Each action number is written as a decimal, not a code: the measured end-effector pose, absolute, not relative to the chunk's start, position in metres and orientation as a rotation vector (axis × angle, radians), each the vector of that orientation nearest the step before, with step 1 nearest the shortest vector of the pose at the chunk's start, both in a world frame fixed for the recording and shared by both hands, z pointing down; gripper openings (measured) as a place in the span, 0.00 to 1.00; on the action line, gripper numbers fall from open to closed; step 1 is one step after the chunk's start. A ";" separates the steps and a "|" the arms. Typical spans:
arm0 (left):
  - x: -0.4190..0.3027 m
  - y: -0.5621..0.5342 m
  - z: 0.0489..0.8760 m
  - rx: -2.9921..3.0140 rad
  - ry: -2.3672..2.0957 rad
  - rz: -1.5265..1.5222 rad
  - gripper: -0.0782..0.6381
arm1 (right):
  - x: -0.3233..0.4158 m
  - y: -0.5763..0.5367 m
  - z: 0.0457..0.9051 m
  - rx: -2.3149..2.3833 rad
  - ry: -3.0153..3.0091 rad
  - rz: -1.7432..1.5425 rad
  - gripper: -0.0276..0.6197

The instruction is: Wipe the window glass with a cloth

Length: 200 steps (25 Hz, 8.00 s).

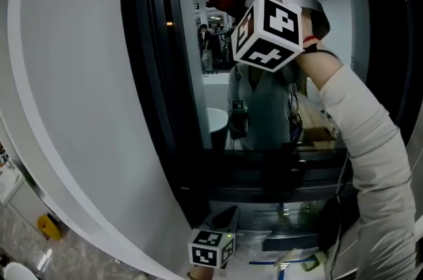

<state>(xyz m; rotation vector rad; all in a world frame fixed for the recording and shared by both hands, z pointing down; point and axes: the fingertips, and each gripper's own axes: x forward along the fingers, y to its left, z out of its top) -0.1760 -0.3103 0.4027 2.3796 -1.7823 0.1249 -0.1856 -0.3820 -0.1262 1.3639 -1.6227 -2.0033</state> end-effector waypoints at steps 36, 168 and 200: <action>-0.184 -0.303 0.405 2.330 -1.832 0.107 0.12 | -0.229 -0.416 -0.094 1.292 -1.673 -1.849 0.14; -0.147 -0.346 0.403 2.388 -1.742 0.084 0.12 | -0.047 -0.449 -0.164 1.579 -1.563 -1.732 0.14; -0.144 -0.308 0.407 2.371 -1.749 0.077 0.12 | -0.060 -0.454 -0.008 1.398 -1.816 -1.564 0.14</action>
